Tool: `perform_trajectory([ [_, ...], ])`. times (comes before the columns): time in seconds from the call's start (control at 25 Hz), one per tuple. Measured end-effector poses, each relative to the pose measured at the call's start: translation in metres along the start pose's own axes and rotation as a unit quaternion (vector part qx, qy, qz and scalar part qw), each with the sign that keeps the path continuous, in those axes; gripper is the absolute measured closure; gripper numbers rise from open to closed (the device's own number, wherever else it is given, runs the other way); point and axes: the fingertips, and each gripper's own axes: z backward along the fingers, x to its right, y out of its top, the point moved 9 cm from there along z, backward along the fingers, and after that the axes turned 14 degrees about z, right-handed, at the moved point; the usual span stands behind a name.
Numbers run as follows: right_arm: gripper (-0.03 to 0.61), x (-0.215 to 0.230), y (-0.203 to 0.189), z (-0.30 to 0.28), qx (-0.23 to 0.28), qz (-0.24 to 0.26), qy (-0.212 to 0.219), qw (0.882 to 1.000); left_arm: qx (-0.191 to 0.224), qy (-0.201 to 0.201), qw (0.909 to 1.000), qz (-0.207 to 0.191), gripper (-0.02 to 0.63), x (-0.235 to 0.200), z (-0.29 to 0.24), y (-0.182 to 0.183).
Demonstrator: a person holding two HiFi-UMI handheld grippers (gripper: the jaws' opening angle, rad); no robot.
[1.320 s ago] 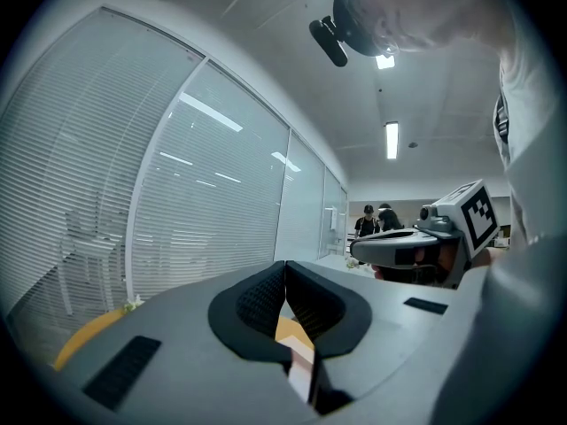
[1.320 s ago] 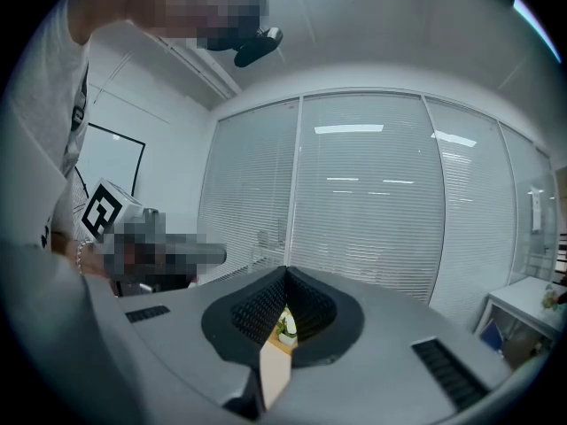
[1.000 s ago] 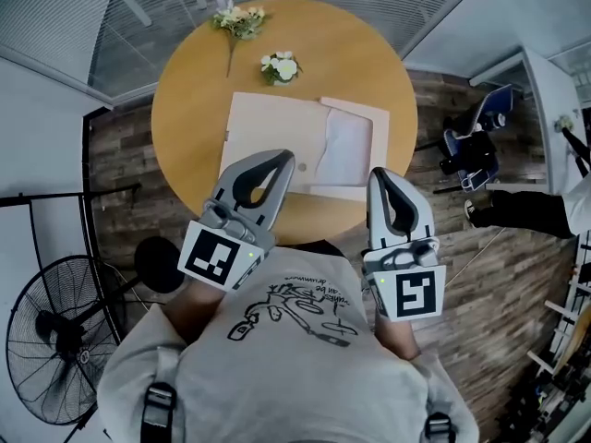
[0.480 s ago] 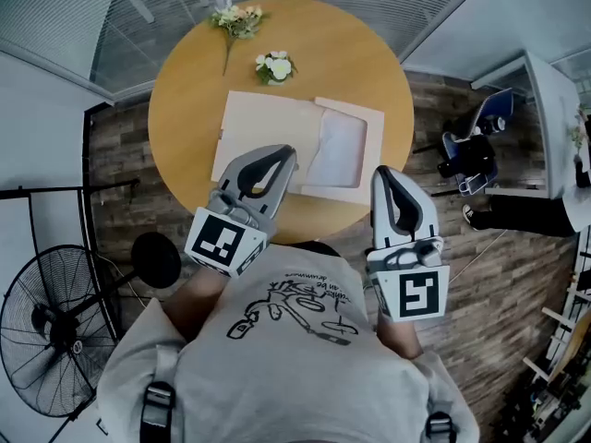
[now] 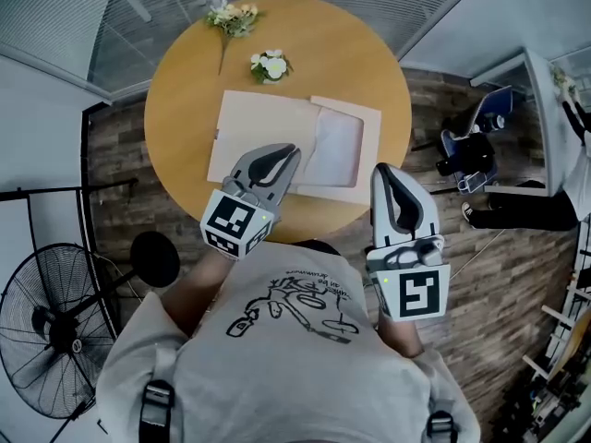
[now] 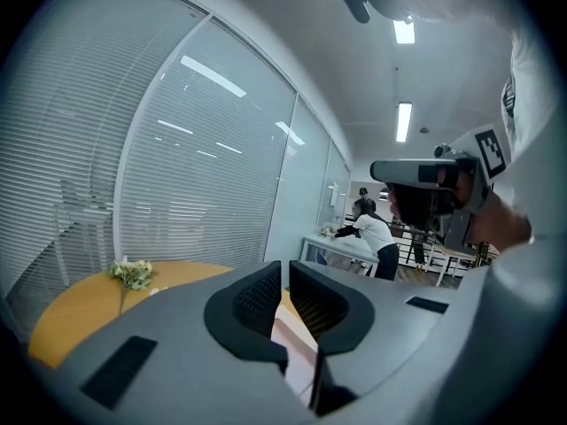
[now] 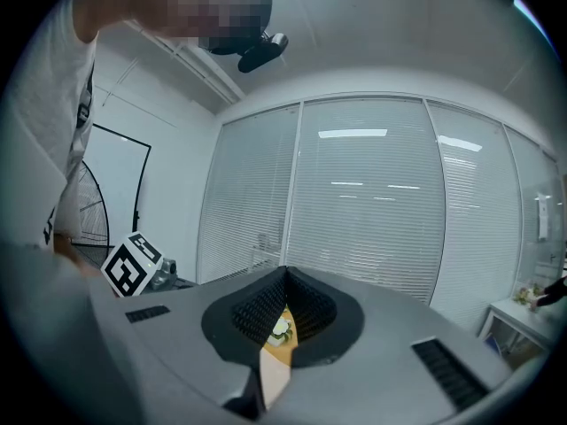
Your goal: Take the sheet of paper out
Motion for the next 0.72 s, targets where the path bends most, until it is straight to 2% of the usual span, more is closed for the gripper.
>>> perform_trajectory([
  [0.24, 0.571, 0.003, -0.002, -0.002, 0.0, -0.001, 0.002, 1.0, -0.035, 0.005, 0.9993, 0.014, 0.571, -0.014, -0.017, -0.025],
  [0.4, 0.571, 0.005, 0.002, -0.004, 0.01, -0.024, -0.015, 1.0, -0.058, 0.008, 0.9979, 0.027, 0.56, -0.023, -0.027, -0.045],
  [0.6, 0.571, 0.007, 0.004, -0.008, 0.012, -0.024, -0.015, 1.0, -0.087, 0.011, 0.9956, 0.034, 0.554, -0.036, -0.041, -0.065],
  [0.72, 0.571, 0.007, -0.001, -0.003, 0.007, -0.006, 0.002, 1.0, -0.105, 0.014, 0.9936, 0.038, 0.545, -0.041, -0.051, -0.08],
])
